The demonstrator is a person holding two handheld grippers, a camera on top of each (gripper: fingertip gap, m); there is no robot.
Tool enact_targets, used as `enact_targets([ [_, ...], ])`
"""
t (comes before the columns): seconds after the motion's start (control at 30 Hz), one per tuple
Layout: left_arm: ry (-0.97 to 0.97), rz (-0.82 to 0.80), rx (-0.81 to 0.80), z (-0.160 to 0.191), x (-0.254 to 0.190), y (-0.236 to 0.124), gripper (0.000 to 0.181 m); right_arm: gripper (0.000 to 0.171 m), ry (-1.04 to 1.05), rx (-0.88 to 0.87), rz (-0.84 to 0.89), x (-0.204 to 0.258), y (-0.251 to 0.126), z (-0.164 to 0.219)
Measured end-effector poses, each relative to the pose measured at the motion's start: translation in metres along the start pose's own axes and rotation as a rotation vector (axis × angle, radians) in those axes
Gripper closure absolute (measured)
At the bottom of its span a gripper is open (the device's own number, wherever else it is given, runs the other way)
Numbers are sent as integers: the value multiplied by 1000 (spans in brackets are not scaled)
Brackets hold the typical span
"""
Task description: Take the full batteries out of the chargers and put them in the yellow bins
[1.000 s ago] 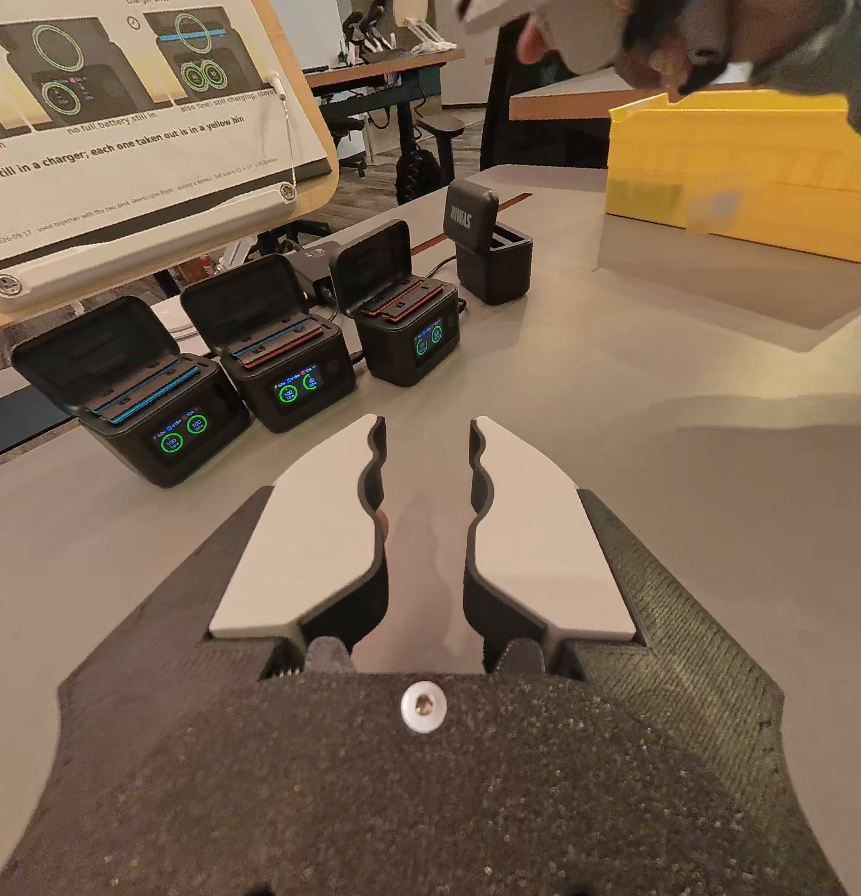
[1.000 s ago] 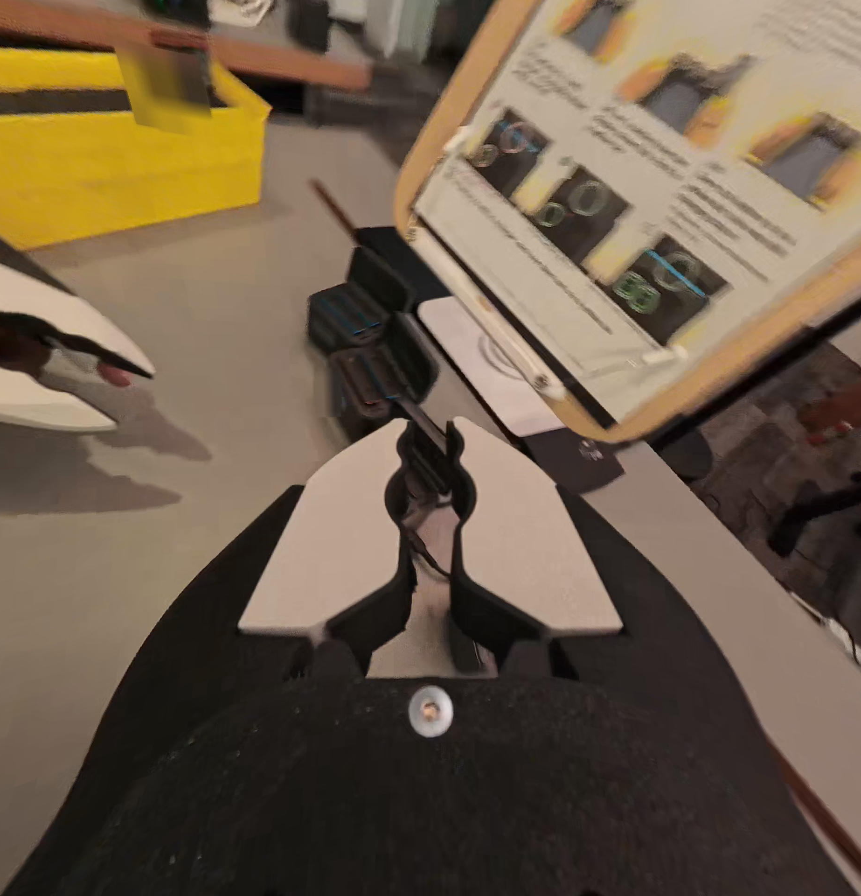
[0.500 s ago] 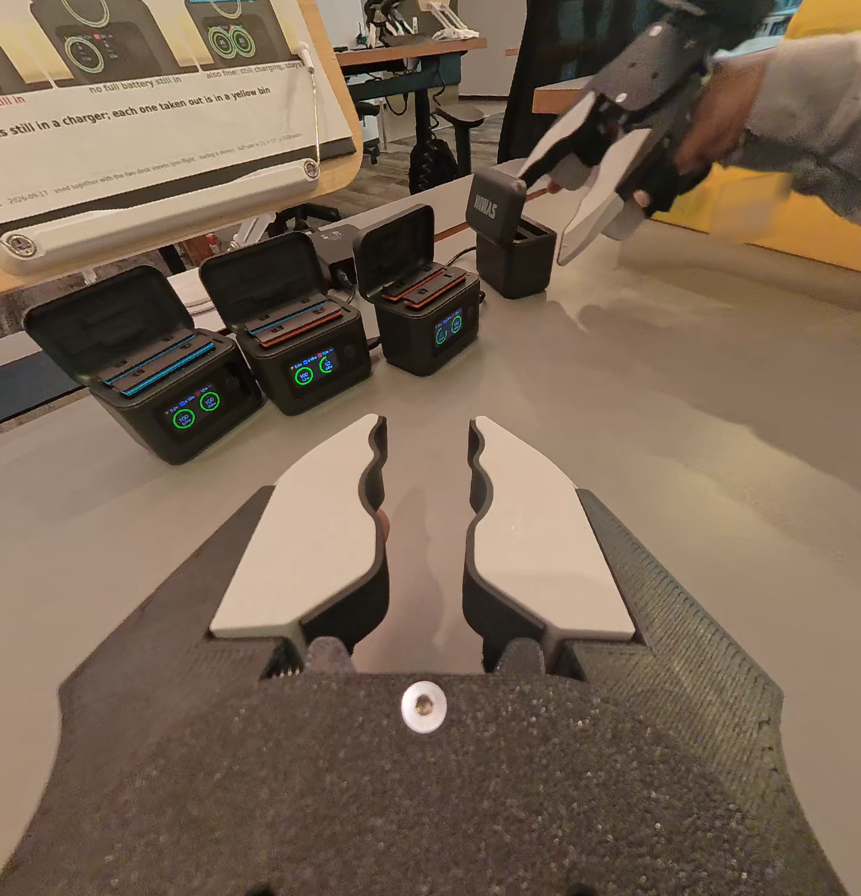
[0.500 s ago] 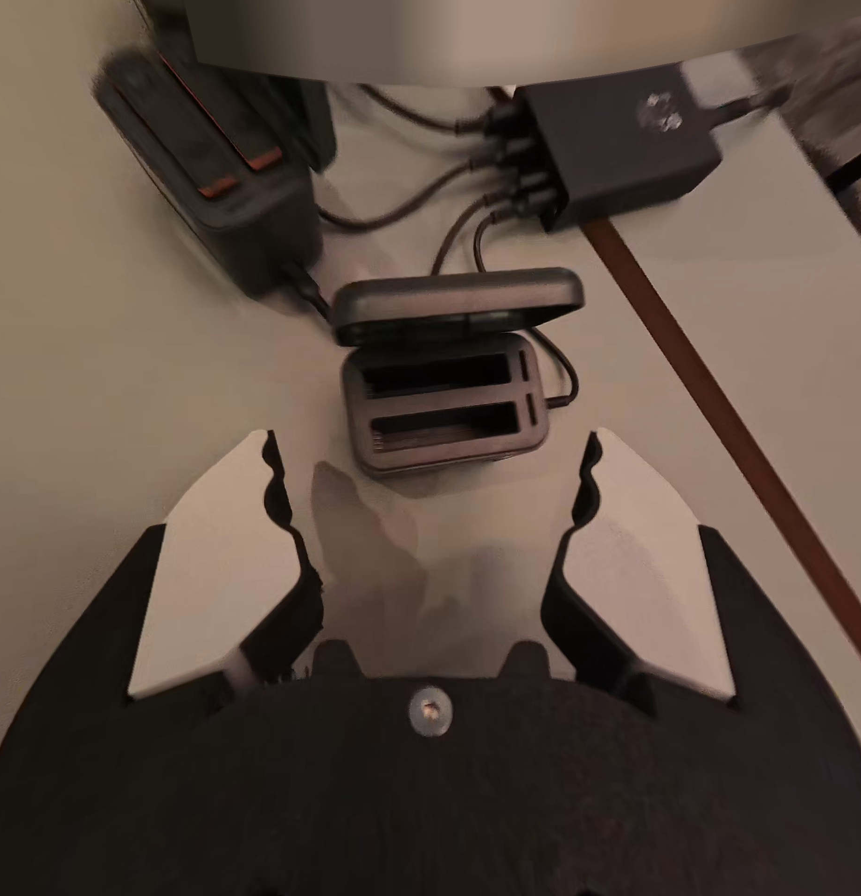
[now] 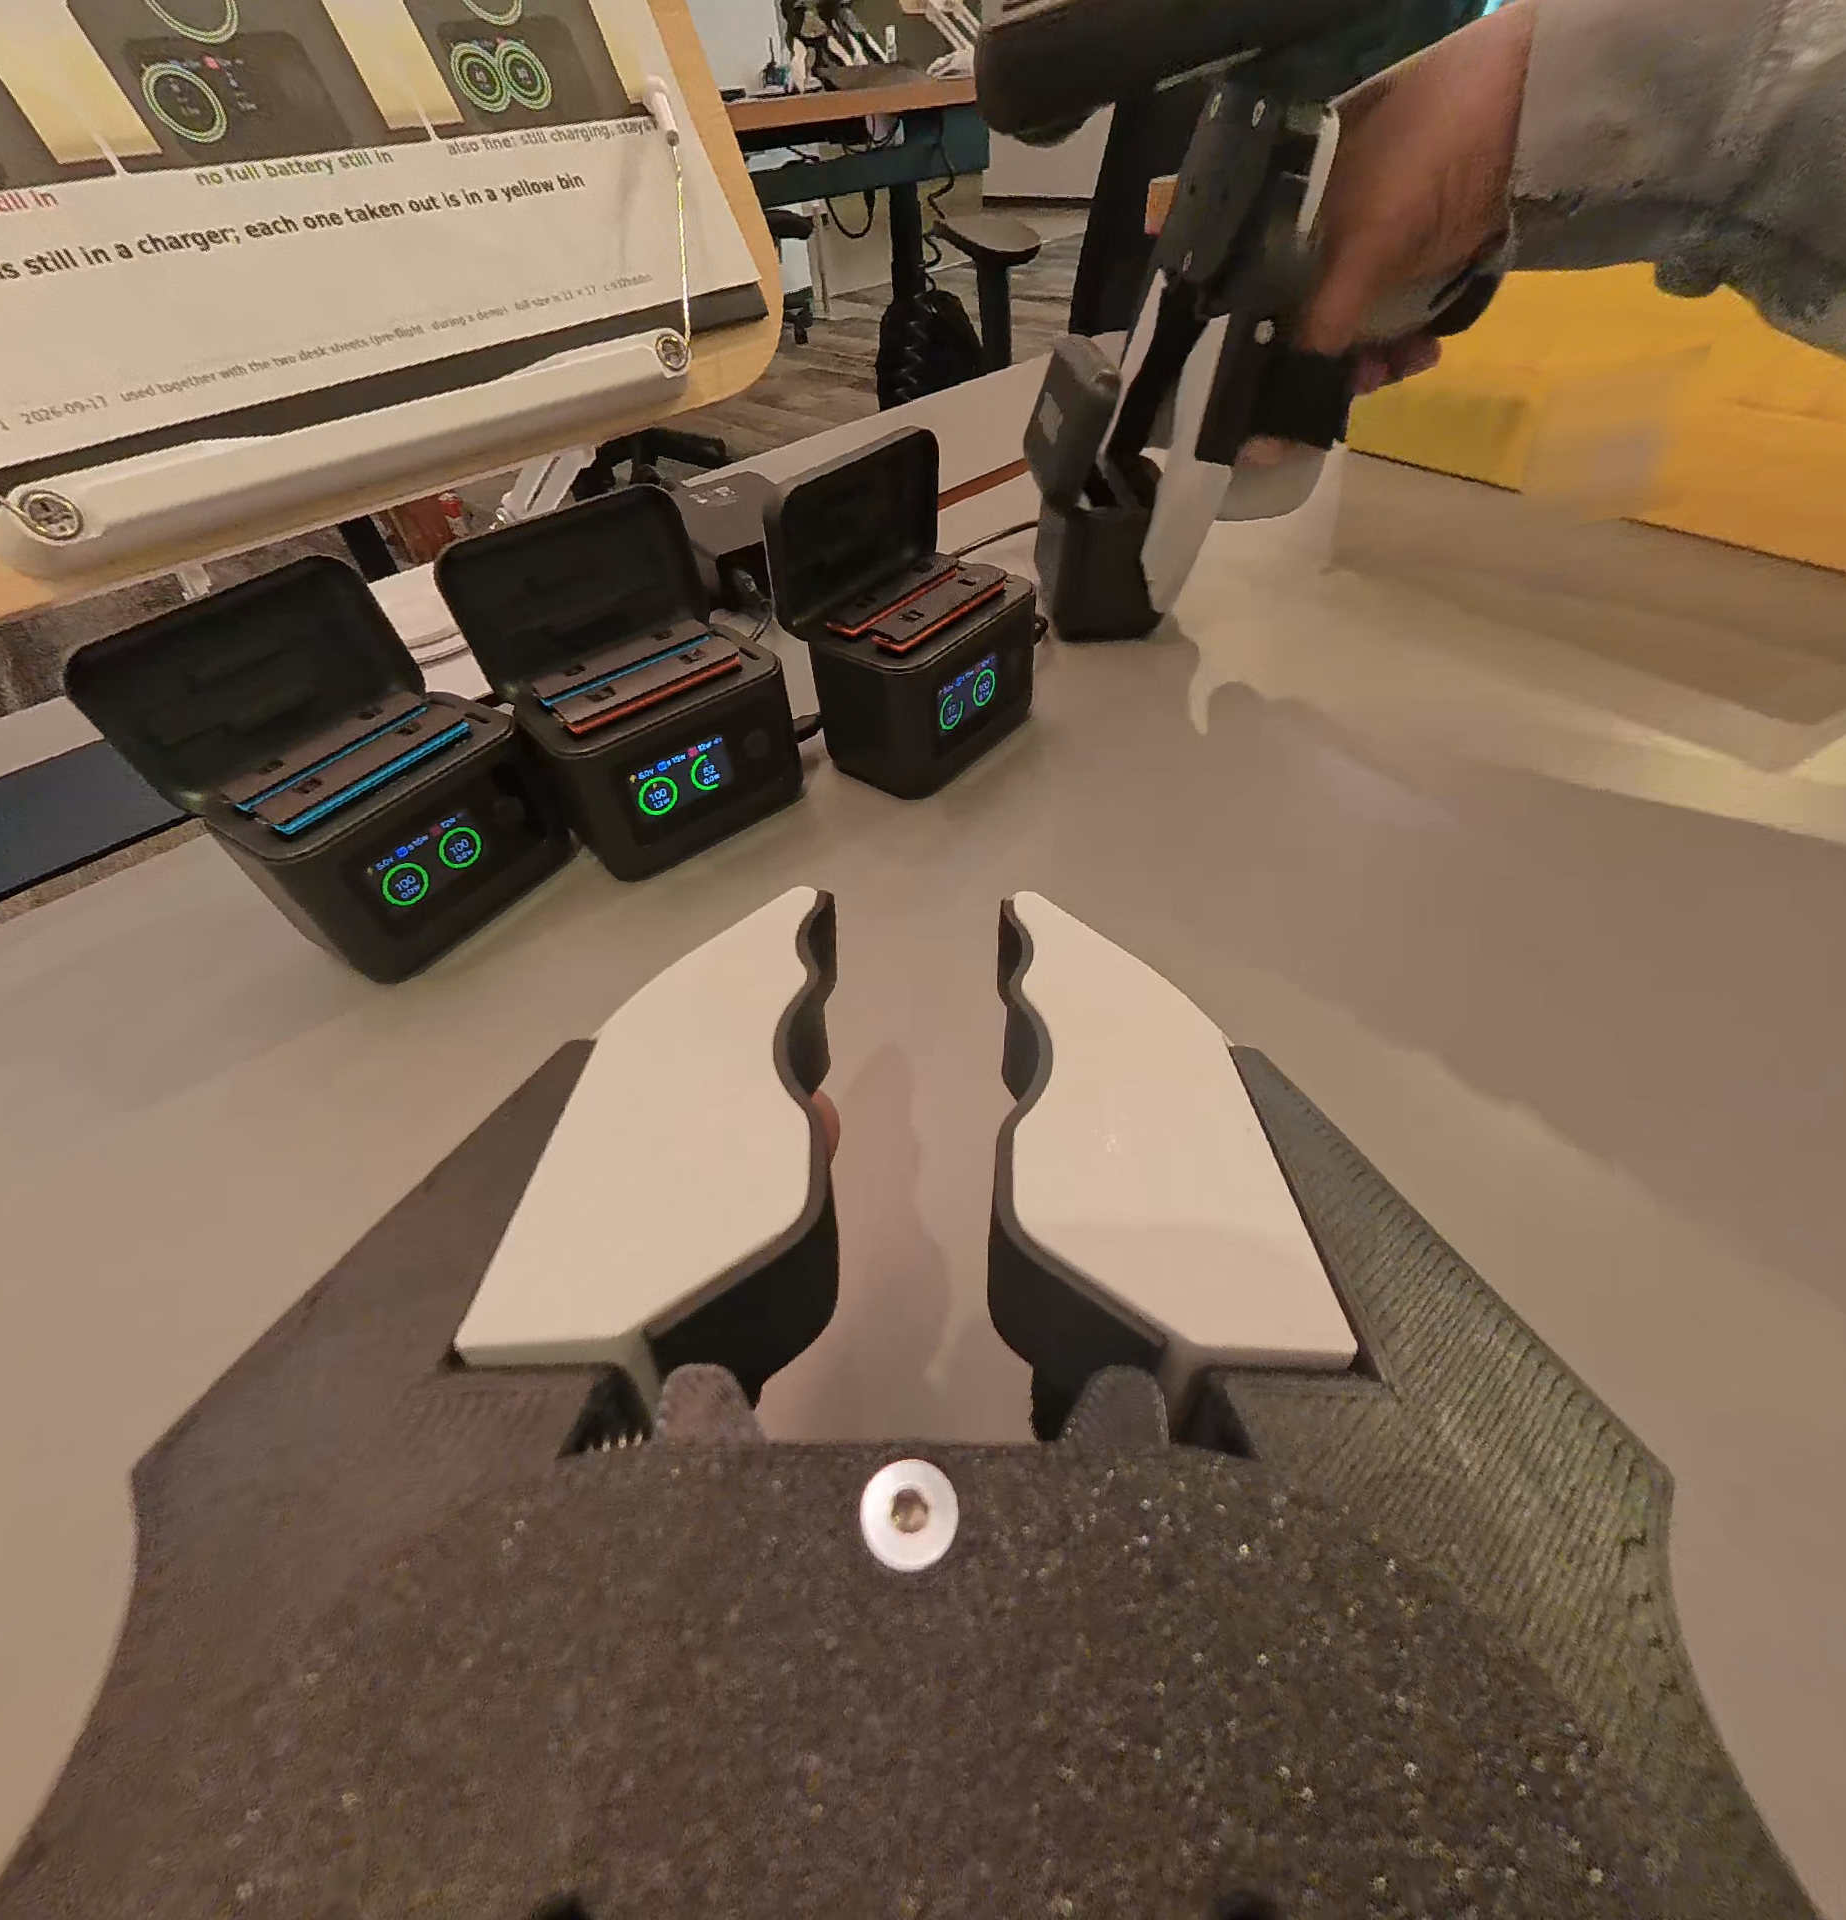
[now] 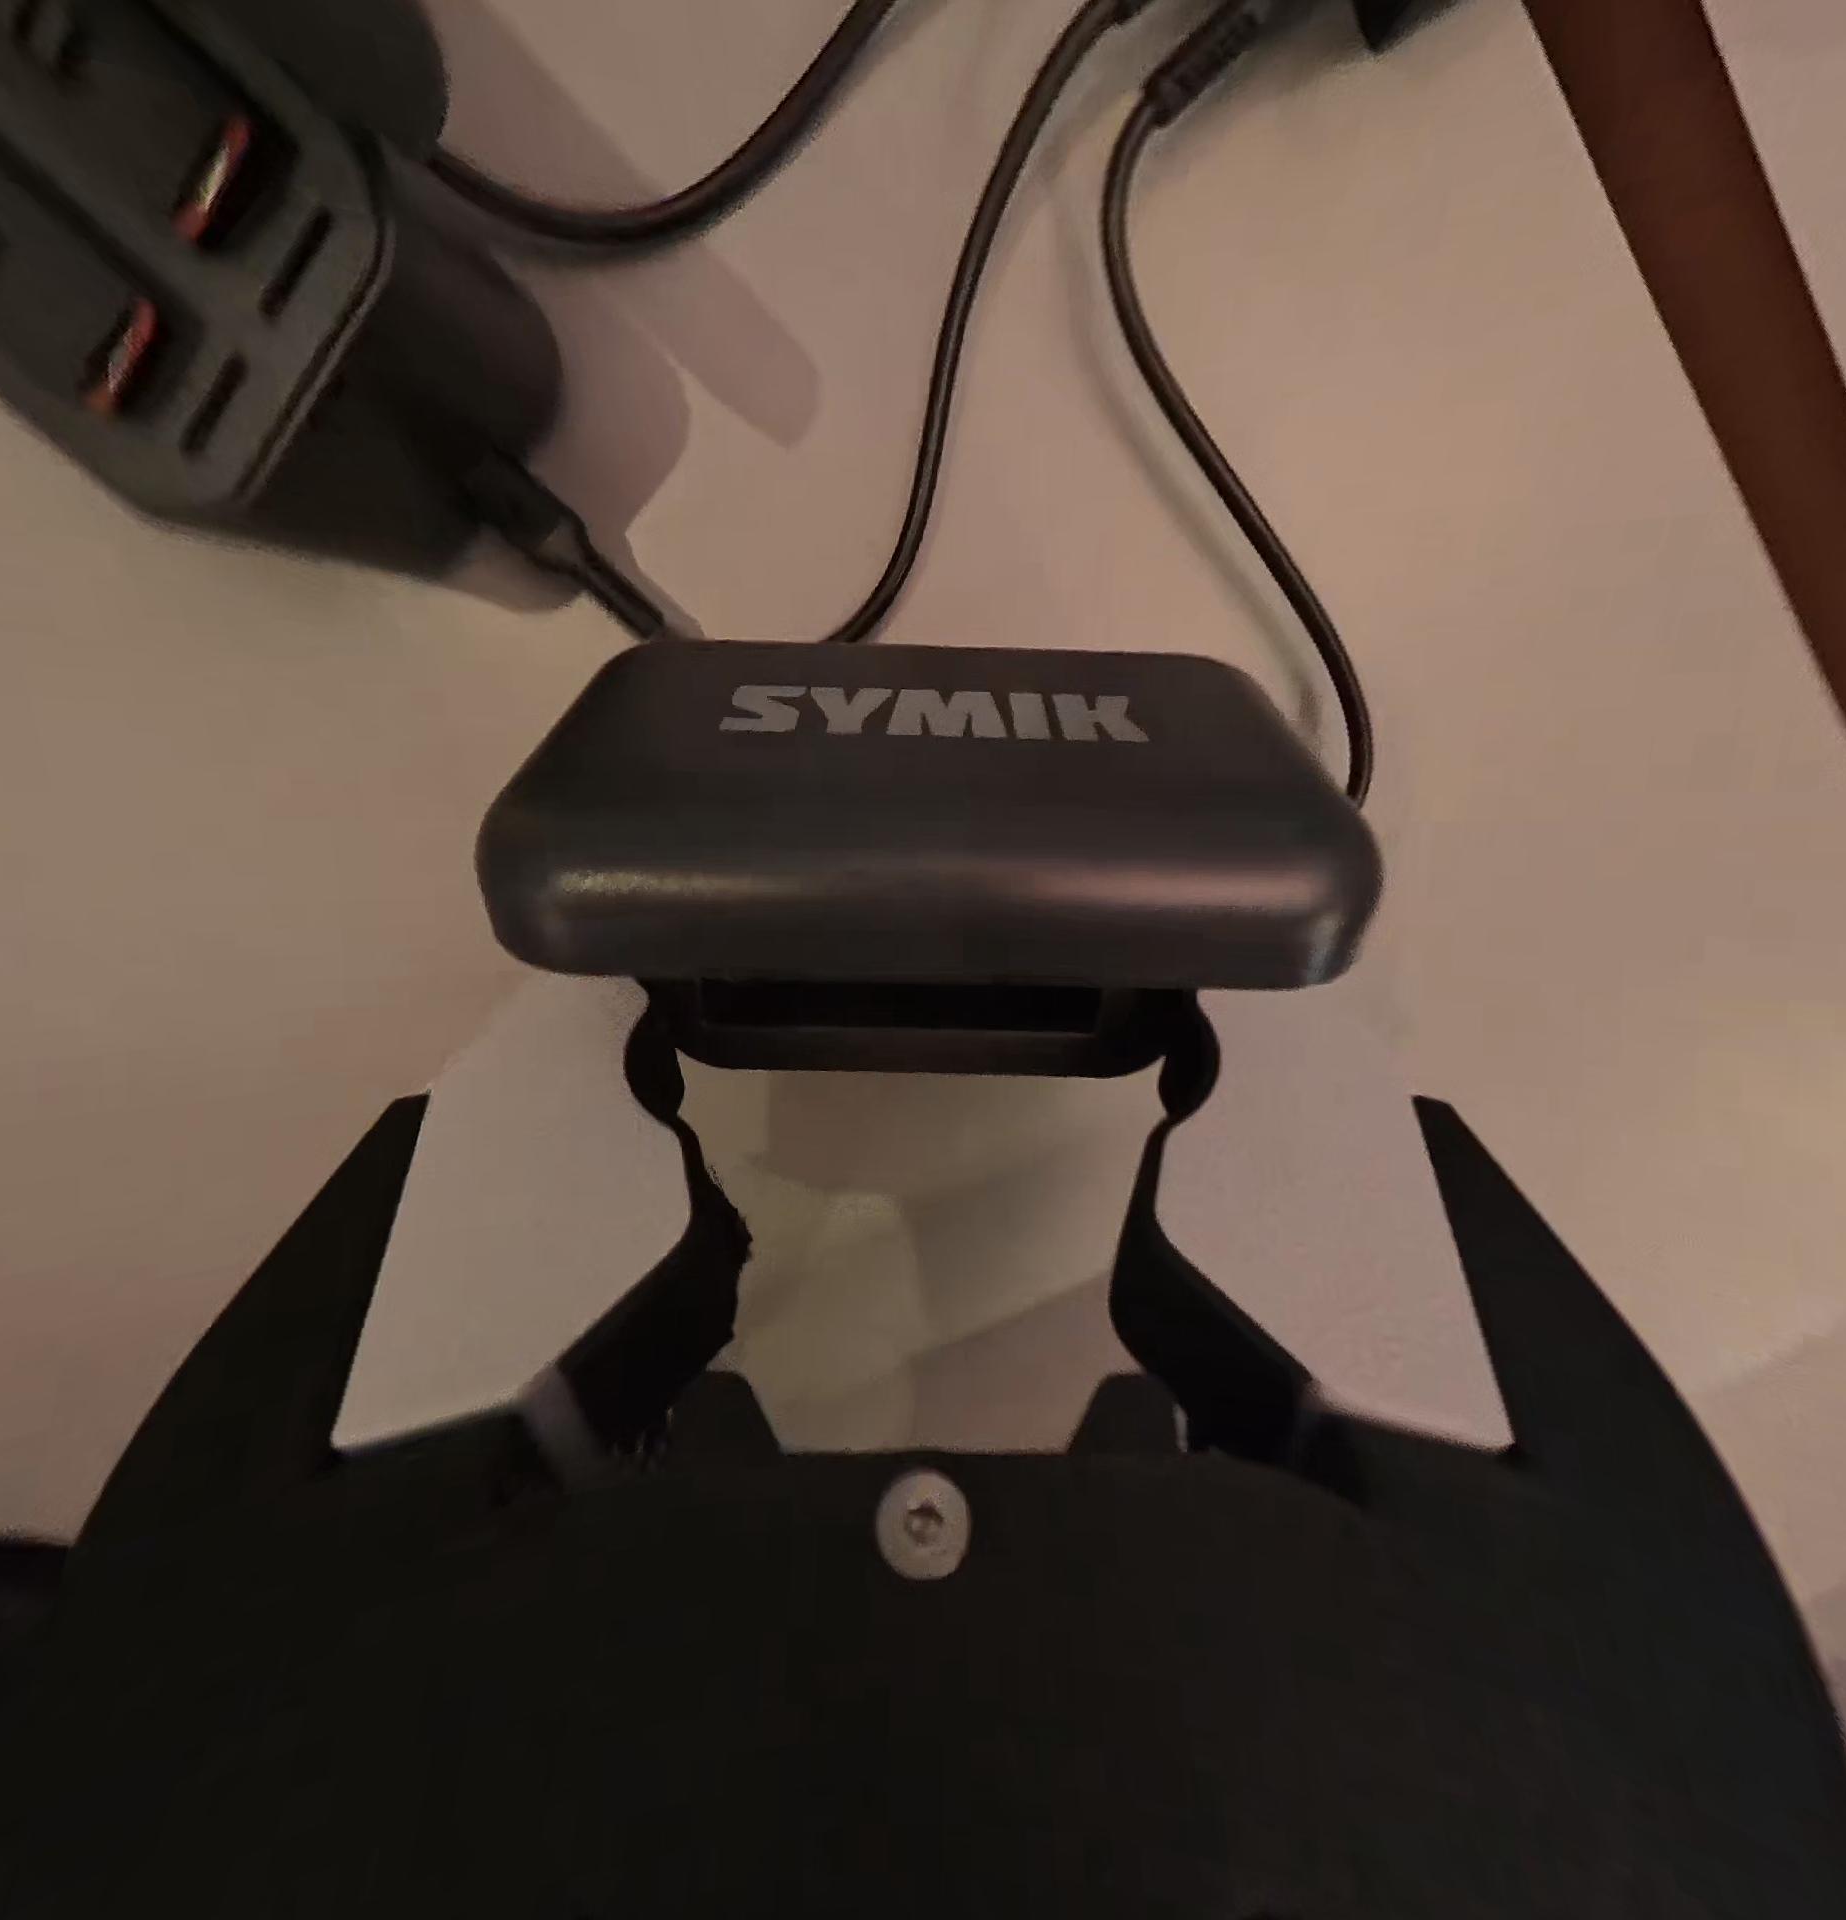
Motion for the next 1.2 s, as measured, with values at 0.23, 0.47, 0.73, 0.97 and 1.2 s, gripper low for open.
enact_targets([
  [0.23,16,13,-1,-1,-5,1,152,79,298,28,126,24,1,-7],
  [0.47,34,12,2,-2,-7,1,152,79,489,42,138,49,6,-22],
  [0.73,45,1,5,-1,-5,0,152,78,586,-49,136,55,7,-34],
  [0.97,37,0,3,-1,-4,0,152,50,485,-338,-39,67,-29,-35],
  [1.2,19,-32,-26,-6,2,-4,156,110,324,-1009,-54,80,-105,-23],
])
Point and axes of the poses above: each gripper's, where its closed fingertips meet, y out along the fingers, z out of its underside, x = y × z across the jaws, the point moved 2 cm from there along -y, back along the fingers, and after that the axes turned 7 degrees about y, right-handed, at the moved point
